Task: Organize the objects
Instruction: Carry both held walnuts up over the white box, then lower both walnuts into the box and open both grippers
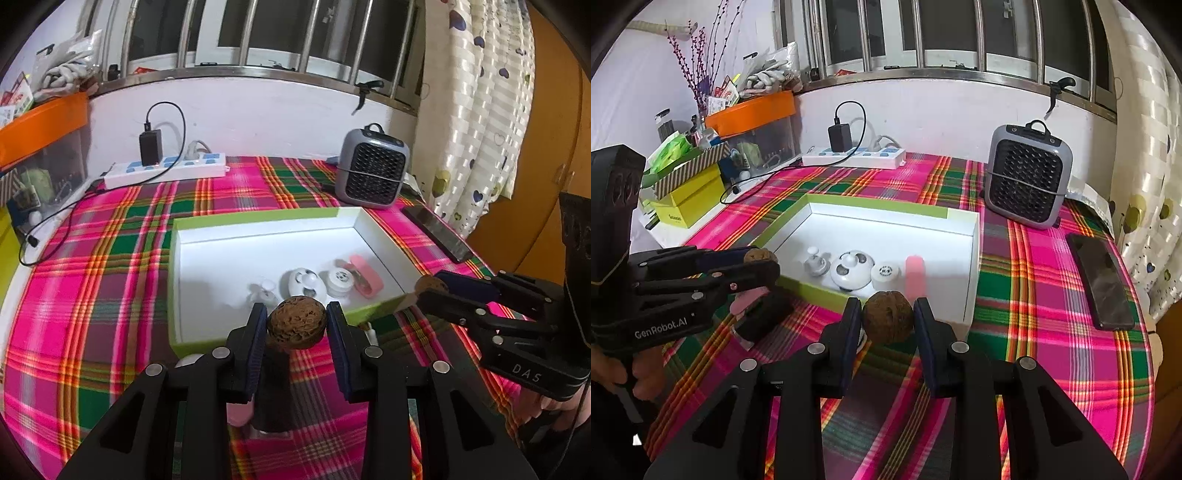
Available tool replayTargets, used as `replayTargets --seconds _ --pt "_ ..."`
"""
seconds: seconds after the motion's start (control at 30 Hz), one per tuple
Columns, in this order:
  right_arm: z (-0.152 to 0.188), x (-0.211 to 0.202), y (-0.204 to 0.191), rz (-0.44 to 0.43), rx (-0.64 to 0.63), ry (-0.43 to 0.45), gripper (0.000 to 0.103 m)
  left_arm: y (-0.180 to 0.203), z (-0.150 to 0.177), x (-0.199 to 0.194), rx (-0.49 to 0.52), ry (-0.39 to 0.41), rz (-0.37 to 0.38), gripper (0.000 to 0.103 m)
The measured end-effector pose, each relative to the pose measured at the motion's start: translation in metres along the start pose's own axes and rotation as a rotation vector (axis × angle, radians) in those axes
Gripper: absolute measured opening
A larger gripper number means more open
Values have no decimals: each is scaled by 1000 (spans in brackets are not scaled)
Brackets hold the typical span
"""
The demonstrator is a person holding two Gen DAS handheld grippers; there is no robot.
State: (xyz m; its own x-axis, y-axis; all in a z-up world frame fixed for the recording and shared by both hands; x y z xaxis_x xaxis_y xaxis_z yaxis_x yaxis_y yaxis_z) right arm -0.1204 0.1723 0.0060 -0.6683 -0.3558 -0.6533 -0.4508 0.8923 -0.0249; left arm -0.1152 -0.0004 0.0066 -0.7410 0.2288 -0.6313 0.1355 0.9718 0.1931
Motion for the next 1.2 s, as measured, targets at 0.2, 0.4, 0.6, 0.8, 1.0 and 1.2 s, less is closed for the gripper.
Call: replayTargets --seconds 0.2,0.4,0.6,0.8,1.0,1.2 --pt "-11 3 8 10 6 11 30 -14 -13 1 -16 14 -25 31" --pt "-21 9 13 11 5 15 30 -26 -25 5 -27 28 -52 31" --pt "-32 16 19 15 13 24 30 -40 -31 13 -53 35 -66 31" --pt "-33 29 15 -8 13 9 30 -49 -24 28 -76 1 -73 31" --pt "-23 49 6 -33 -4 -41 30 -53 -16 40 -79 -33 -87 31" --pt "-15 58 -1 -49 -24 -73 30 -54 -10 48 -77 -60 -99 31"
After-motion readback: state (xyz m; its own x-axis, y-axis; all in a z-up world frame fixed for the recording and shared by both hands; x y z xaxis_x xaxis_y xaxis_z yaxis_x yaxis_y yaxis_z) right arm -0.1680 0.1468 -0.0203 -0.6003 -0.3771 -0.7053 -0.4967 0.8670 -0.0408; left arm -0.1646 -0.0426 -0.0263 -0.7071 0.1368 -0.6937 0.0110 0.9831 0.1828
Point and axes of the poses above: each gripper's, at about its wrist camera, not at the fingertips, and x roughly the way its jaws point, y to its right, z to its underside, the point moved 7 cm from there along x, roughly the way its jaws point, and after that the axes turned 3 degrees about z, right-handed, at the moved point
